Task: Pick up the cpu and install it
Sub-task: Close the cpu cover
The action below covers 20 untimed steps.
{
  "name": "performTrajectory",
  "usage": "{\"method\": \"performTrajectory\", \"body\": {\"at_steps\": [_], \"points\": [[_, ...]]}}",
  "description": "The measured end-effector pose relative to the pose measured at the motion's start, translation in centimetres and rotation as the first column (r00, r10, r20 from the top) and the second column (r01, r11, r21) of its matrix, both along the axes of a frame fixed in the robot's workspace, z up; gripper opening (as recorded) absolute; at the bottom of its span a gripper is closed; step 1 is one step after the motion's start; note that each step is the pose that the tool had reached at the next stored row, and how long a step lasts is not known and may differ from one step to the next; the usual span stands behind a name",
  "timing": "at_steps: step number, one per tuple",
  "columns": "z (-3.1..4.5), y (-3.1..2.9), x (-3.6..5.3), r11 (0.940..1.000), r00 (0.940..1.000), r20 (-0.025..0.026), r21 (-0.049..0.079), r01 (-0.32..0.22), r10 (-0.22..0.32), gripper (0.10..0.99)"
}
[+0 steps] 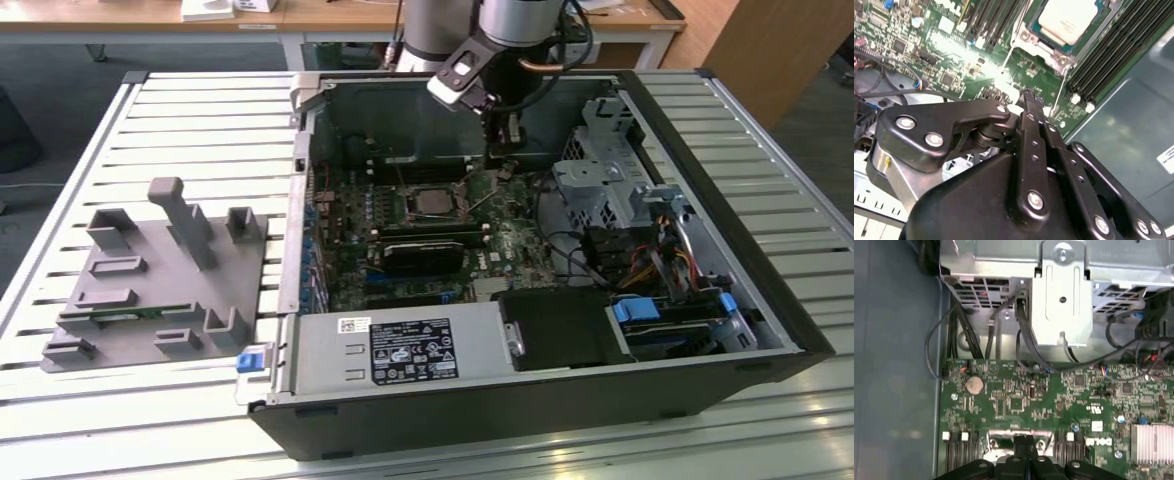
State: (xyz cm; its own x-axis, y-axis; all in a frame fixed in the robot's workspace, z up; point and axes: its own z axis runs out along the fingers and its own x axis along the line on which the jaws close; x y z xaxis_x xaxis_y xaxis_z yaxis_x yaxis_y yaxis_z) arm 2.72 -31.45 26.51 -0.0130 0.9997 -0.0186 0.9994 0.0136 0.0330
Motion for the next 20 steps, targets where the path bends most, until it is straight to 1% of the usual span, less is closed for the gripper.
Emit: {"method": "performTrajectory", "body": {"at_steps": [4,7,11,20], "points": [[-0.14,0.22,0.51,1.0000,1.0000,-0.0007,0.000,-0.001,0.001,0.106],[-0.29,0.28,0.82,1.0000,1.0000,-0.0029,0.000,-0.002,0.002,0.106],[-0.49,0.32,1.27,1.0000,1.0000,-0.0043,0.000,-0.001,0.001,0.106],[-0.76,0.47,2.26,1.0000,1.0000,-0.0057,0.000,-0.001,0.001,0.106]]}}
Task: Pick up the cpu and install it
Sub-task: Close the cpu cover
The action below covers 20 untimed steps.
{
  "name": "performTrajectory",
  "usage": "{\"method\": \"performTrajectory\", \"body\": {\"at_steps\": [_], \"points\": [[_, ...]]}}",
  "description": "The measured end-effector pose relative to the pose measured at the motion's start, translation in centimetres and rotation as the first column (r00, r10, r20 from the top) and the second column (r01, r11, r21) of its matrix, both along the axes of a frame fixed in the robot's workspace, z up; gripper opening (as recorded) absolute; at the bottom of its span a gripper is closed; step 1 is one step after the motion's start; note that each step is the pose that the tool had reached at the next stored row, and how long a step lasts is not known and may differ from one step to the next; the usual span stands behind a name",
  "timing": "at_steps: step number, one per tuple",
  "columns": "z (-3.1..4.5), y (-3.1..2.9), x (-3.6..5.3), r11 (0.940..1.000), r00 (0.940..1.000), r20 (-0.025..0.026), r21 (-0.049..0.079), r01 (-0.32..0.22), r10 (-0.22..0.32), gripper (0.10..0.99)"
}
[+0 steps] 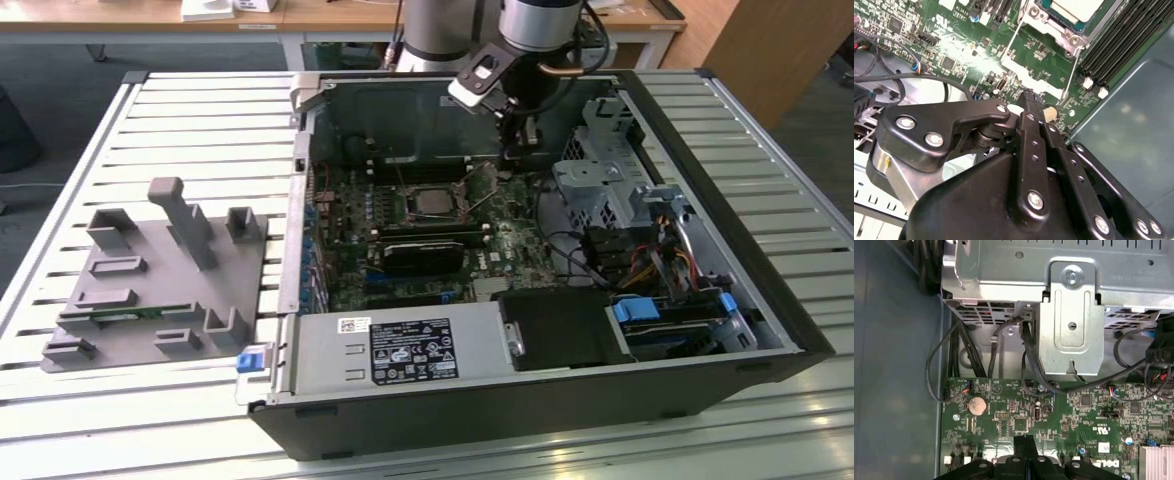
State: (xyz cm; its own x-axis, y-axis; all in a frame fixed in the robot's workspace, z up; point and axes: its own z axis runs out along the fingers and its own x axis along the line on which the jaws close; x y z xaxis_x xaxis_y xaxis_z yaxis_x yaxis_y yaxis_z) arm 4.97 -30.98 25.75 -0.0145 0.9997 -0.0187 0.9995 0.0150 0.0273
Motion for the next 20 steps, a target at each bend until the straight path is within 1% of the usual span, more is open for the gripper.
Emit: {"method": "performTrajectory", "body": {"at_steps": [4,9,12,16,20], "points": [[-0.21,0.09,0.35,1.0000,1.0000,-0.0011,0.000,0.000,0.000,0.106],[-1.04,0.17,0.55,1.0000,1.0000,-0.0054,0.000,0.000,0.000,0.106],[-1.35,0.17,0.56,1.0000,1.0000,-0.0074,0.000,0.000,0.000,0.106],[-1.50,0.17,0.56,1.0000,1.0000,-0.0082,0.000,0.000,0.000,0.106],[-1.51,0.17,0.13,1.0000,1.0000,-0.0082,0.000,0.000,0.000,0.106]]}}
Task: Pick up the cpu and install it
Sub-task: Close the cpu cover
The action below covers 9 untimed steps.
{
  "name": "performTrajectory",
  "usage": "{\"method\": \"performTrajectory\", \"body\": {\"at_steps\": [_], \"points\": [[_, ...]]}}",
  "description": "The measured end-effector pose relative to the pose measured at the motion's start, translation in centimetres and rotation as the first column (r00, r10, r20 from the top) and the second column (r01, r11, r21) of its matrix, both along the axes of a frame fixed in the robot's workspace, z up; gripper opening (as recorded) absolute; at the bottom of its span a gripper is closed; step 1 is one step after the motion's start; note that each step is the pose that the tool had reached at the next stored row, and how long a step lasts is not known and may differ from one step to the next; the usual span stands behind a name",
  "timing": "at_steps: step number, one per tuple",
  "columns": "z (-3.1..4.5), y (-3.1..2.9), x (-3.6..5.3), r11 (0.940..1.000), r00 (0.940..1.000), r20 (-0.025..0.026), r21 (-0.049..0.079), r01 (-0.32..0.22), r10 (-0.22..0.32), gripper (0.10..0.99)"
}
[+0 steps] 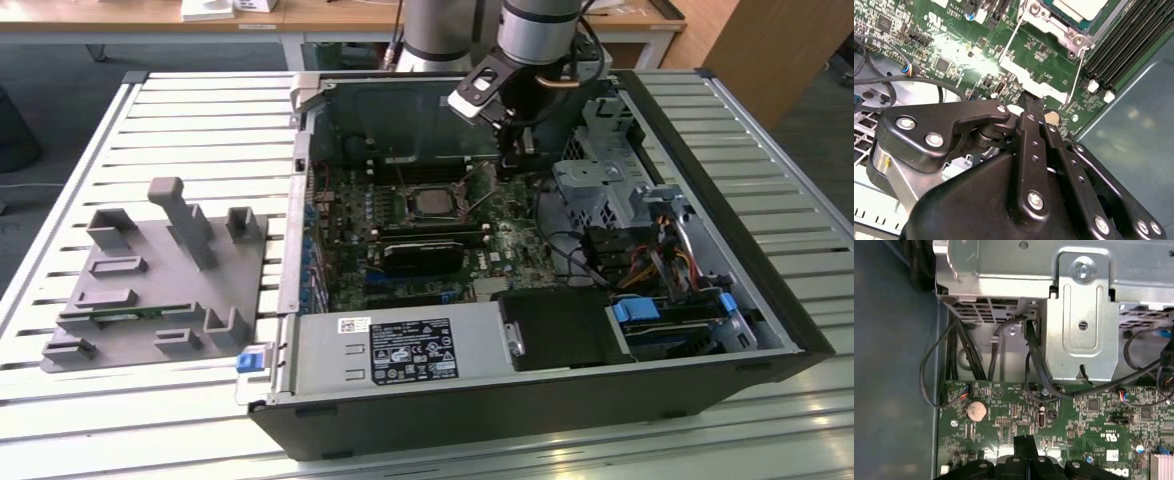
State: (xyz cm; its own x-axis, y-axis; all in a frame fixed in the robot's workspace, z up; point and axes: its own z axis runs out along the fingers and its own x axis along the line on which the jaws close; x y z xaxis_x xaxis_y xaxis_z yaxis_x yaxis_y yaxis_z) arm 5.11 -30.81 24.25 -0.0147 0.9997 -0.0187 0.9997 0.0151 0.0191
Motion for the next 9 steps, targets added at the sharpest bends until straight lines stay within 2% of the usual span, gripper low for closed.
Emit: {"method": "performTrajectory", "body": {"at_steps": [9], "points": [[0.03,0.00,-0.96,1.0000,1.0000,0.0001,0.001,0.000,0.000,0.106]]}}
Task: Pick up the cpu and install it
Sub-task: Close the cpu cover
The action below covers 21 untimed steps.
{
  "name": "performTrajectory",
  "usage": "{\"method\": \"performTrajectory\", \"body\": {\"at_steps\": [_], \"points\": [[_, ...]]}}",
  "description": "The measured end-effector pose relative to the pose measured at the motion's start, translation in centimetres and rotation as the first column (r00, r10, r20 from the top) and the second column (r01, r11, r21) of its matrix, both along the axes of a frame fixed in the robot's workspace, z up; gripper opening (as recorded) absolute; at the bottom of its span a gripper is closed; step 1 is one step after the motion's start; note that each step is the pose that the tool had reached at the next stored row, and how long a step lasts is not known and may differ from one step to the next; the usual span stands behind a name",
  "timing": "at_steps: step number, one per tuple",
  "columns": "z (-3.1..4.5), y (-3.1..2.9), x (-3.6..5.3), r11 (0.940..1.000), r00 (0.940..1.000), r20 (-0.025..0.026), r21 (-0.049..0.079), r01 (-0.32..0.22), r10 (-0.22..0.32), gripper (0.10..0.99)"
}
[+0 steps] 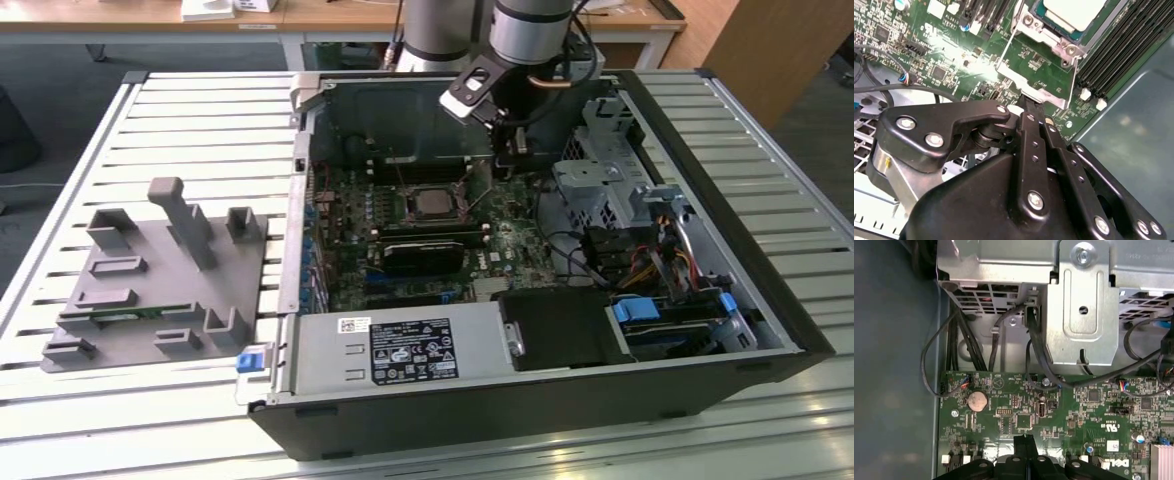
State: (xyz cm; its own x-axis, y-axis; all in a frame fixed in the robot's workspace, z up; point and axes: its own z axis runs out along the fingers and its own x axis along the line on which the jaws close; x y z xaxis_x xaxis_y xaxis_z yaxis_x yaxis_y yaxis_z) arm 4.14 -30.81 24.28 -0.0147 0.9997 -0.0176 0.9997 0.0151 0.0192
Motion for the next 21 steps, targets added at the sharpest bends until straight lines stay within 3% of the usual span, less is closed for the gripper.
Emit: {"method": "performTrajectory", "body": {"at_steps": [5,21], "points": [[0.00,0.00,-0.55,1.0000,1.0000,0.0000,0.000,0.000,0.000,0.106],[0.00,0.00,-1.17,1.0000,1.0000,0.0000,0.000,0.000,0.000,0.106]]}}
